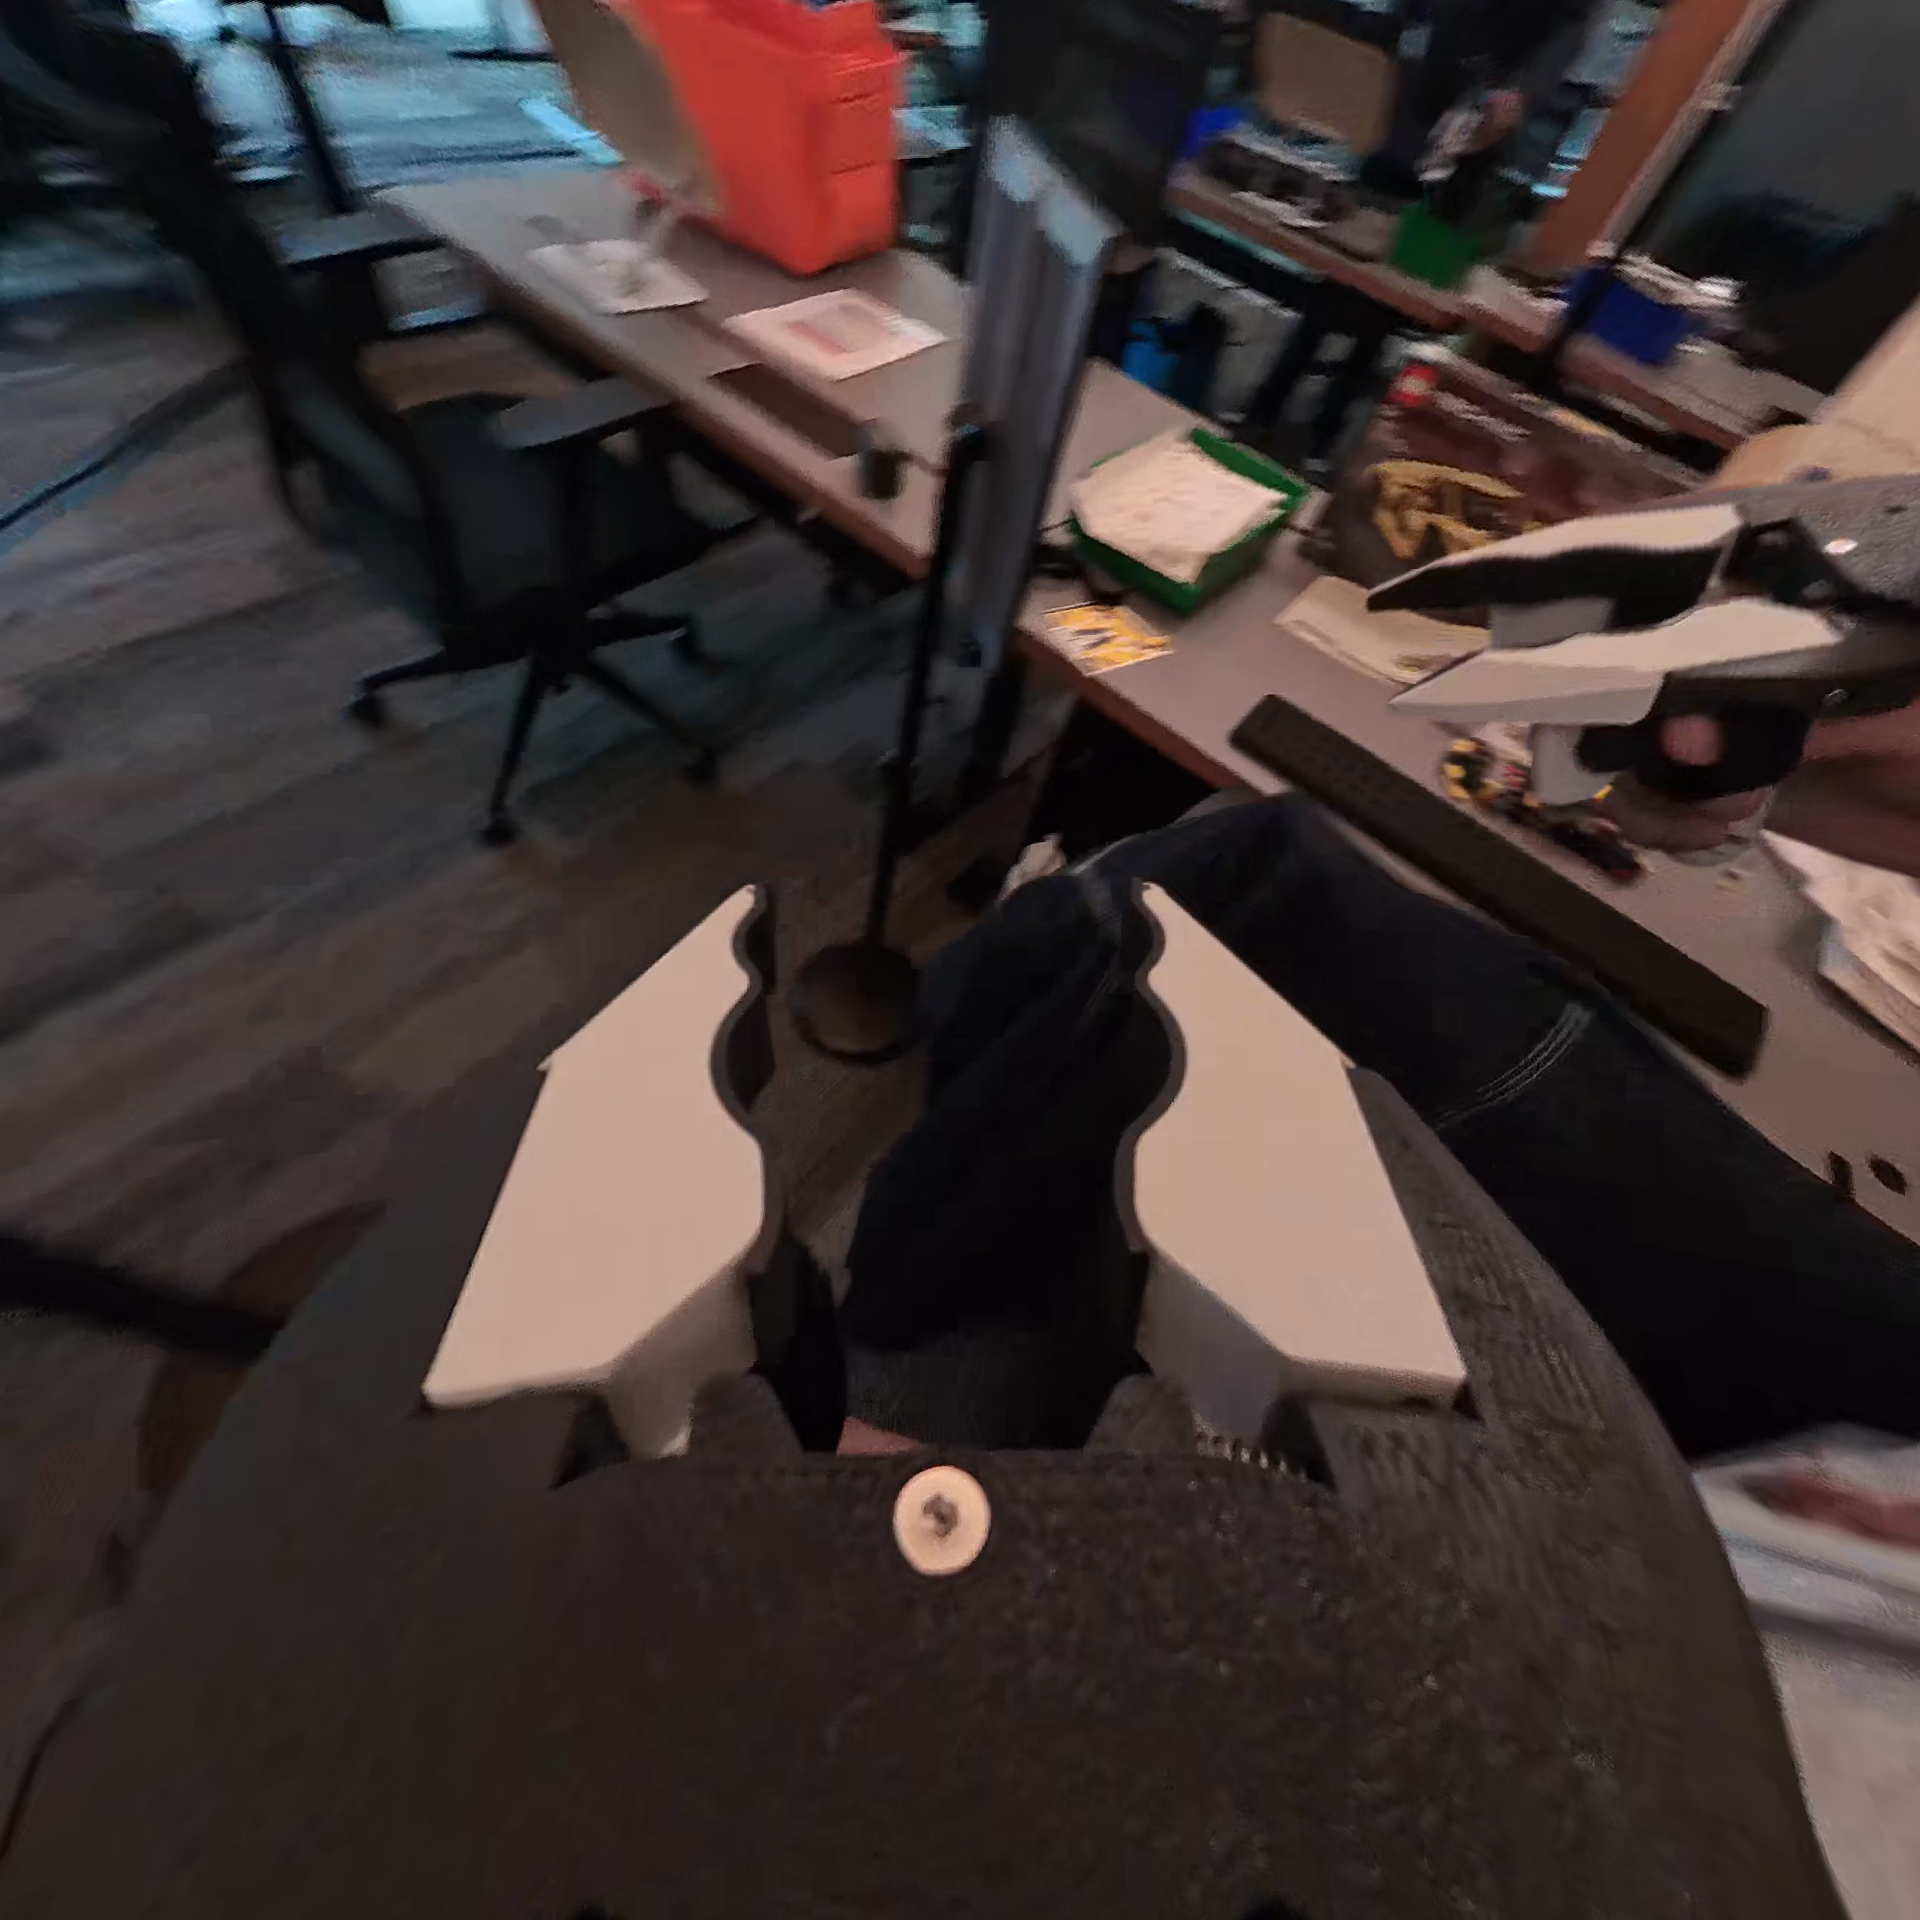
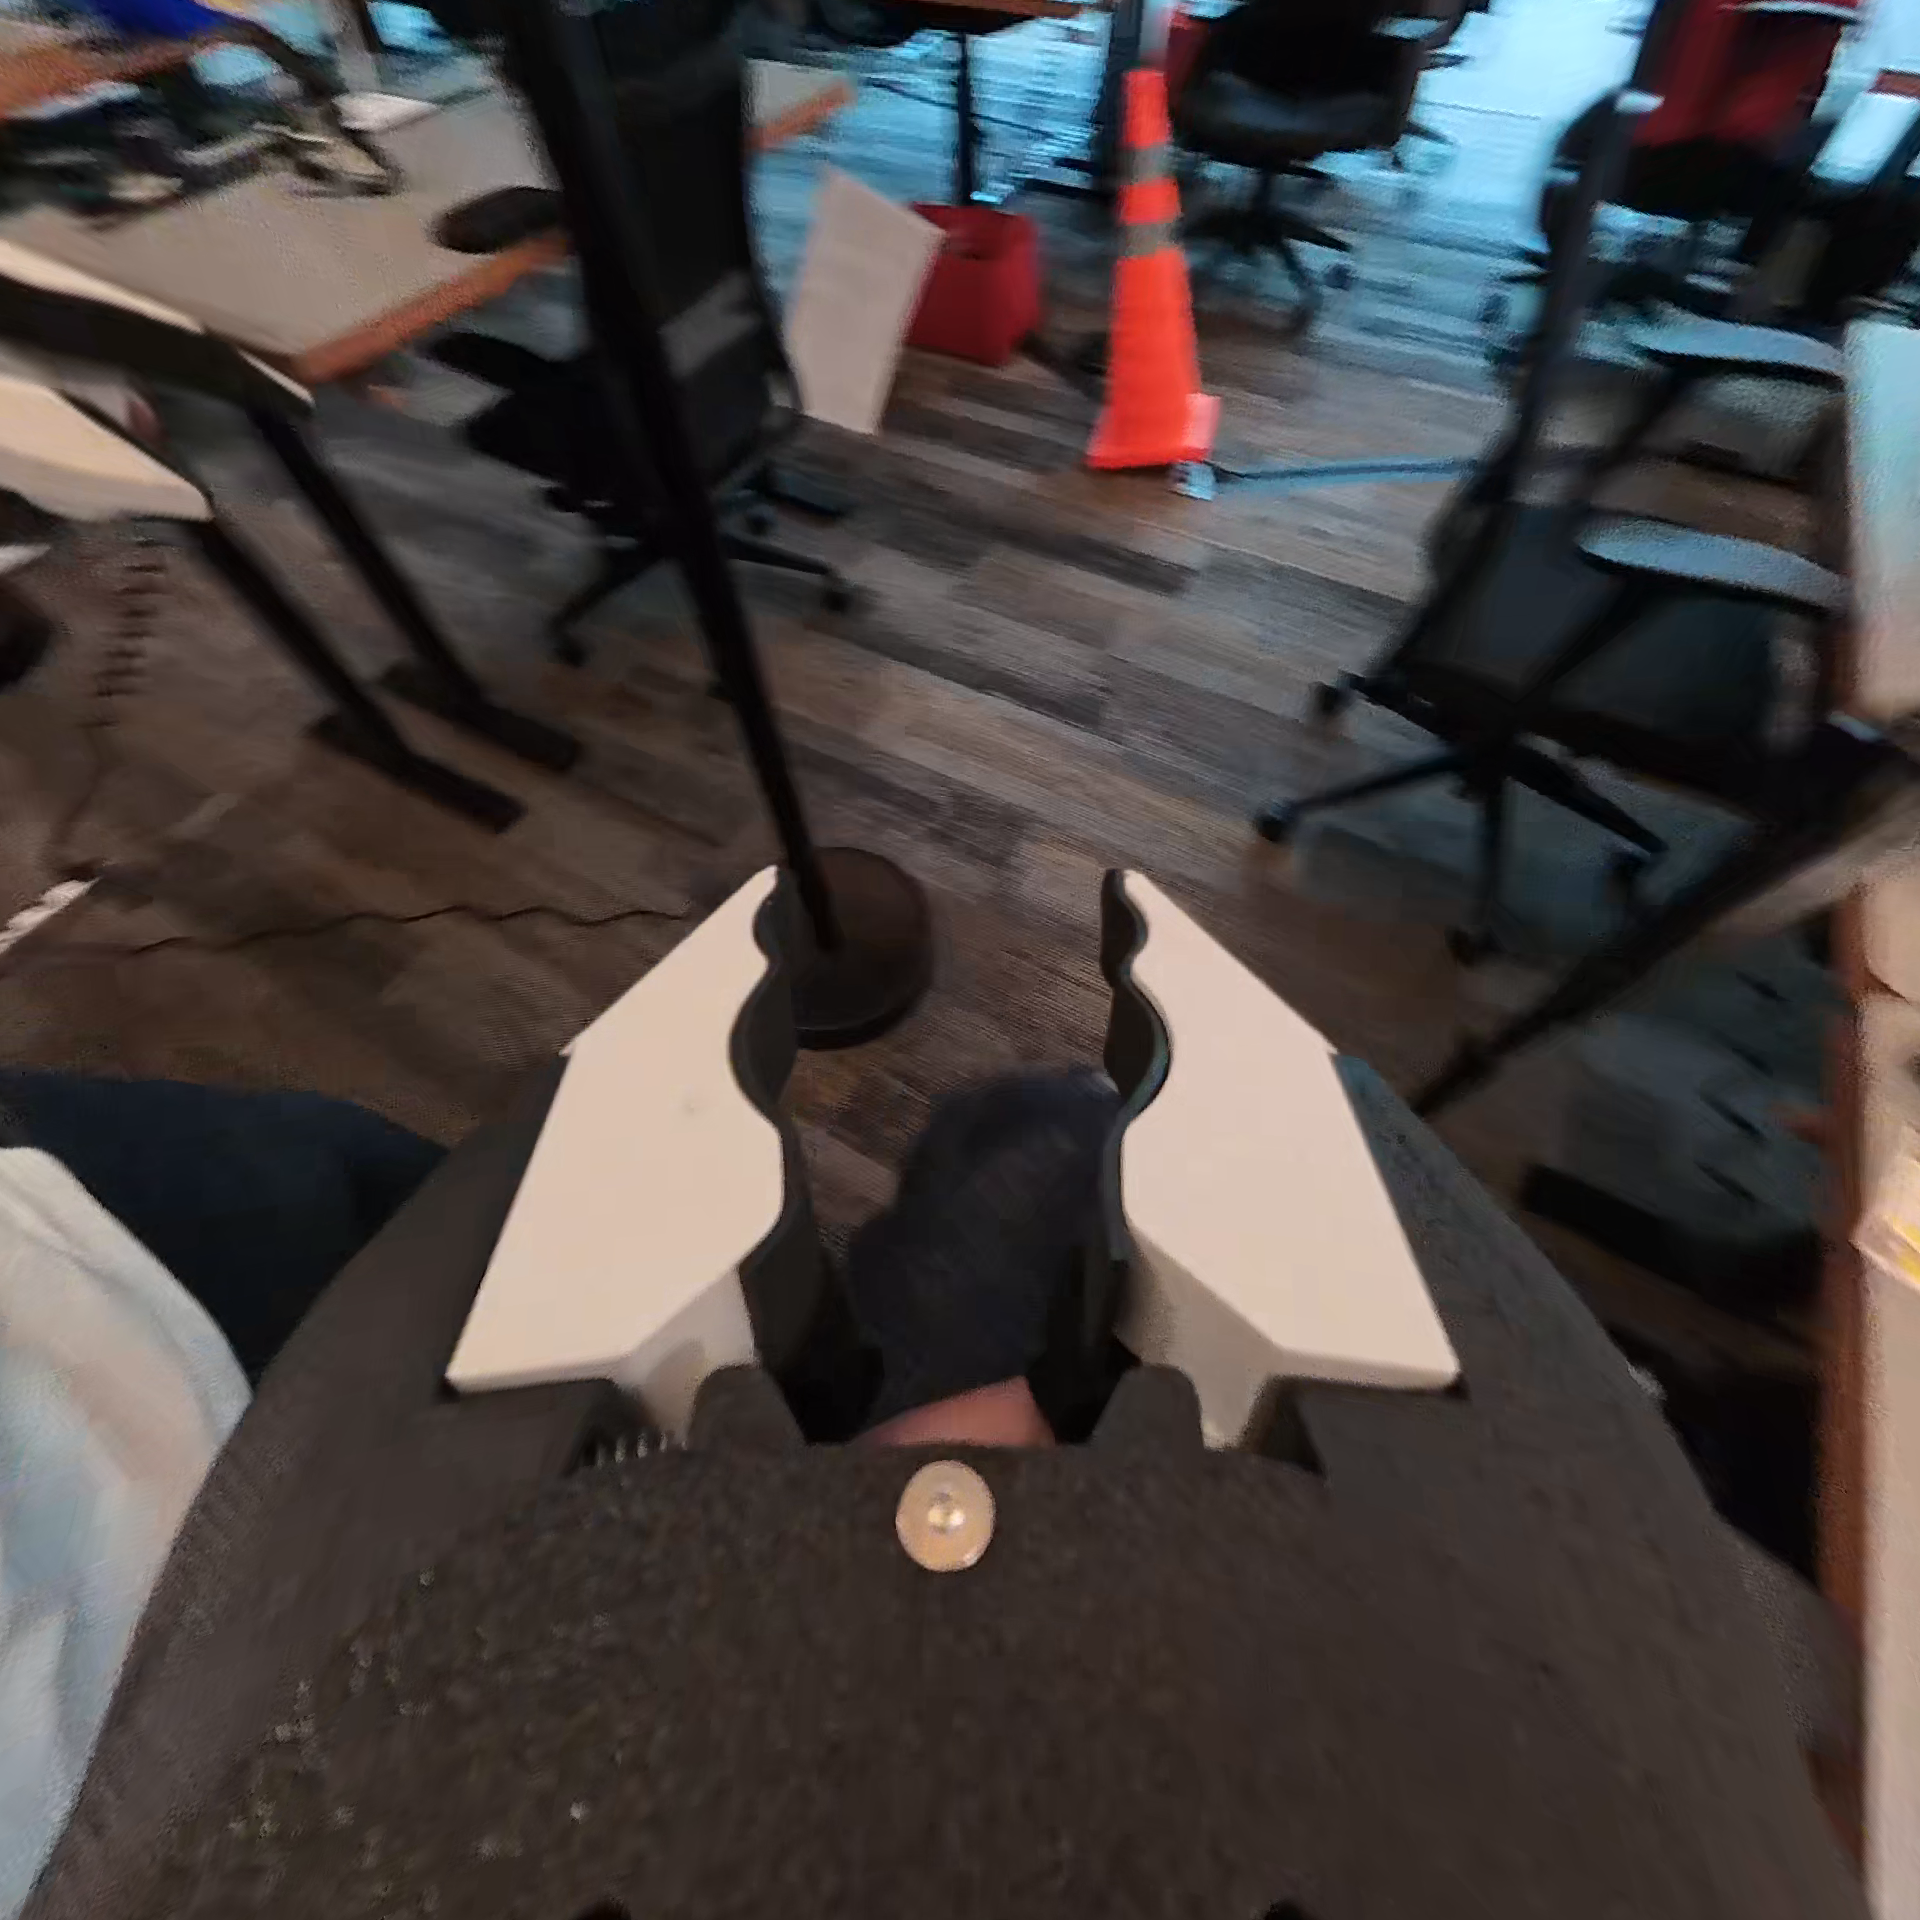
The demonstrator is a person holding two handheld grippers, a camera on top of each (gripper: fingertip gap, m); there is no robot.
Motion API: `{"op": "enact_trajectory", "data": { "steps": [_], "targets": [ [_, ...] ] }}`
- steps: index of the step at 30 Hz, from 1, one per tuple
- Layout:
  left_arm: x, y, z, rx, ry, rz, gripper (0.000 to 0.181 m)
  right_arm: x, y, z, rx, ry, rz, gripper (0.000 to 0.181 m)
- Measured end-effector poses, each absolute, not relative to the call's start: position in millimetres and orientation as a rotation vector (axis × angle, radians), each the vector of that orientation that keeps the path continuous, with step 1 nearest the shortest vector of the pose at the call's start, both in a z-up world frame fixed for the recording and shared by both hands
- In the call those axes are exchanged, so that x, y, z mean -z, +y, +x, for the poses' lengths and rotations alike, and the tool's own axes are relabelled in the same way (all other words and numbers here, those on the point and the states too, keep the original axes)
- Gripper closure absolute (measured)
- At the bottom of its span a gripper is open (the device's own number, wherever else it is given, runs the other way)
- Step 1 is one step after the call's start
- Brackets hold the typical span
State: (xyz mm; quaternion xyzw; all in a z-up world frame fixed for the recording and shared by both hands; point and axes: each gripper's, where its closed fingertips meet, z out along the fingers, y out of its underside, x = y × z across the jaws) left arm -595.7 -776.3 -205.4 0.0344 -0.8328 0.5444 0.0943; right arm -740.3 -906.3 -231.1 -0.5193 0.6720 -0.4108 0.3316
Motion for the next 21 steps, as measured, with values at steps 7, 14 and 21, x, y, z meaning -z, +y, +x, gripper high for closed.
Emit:
{"op": "enact_trajectory", "data": {
  "steps": [7, 14, 21],
  "targets": [
    [206.7, -596.0, -494.3, -1.696, -2.517, 0.786, 0.119, 211.7, -739.8, -555.0, 0.785, 1.315, -1.631, 0.123],
    [206.8, -400.6, -405.8, -1.766, -2.462, 1.292, 0.123, 197.6, -502.4, -413.1, 0.354, 1.015, -1.651, 0.123],
    [211.3, -188.6, -330.9, -1.788, -2.355, 1.732, 0.125, 179.1, -321.2, -304.1, 0.167, 0.947, -1.65, 0.122]
  ]
}}
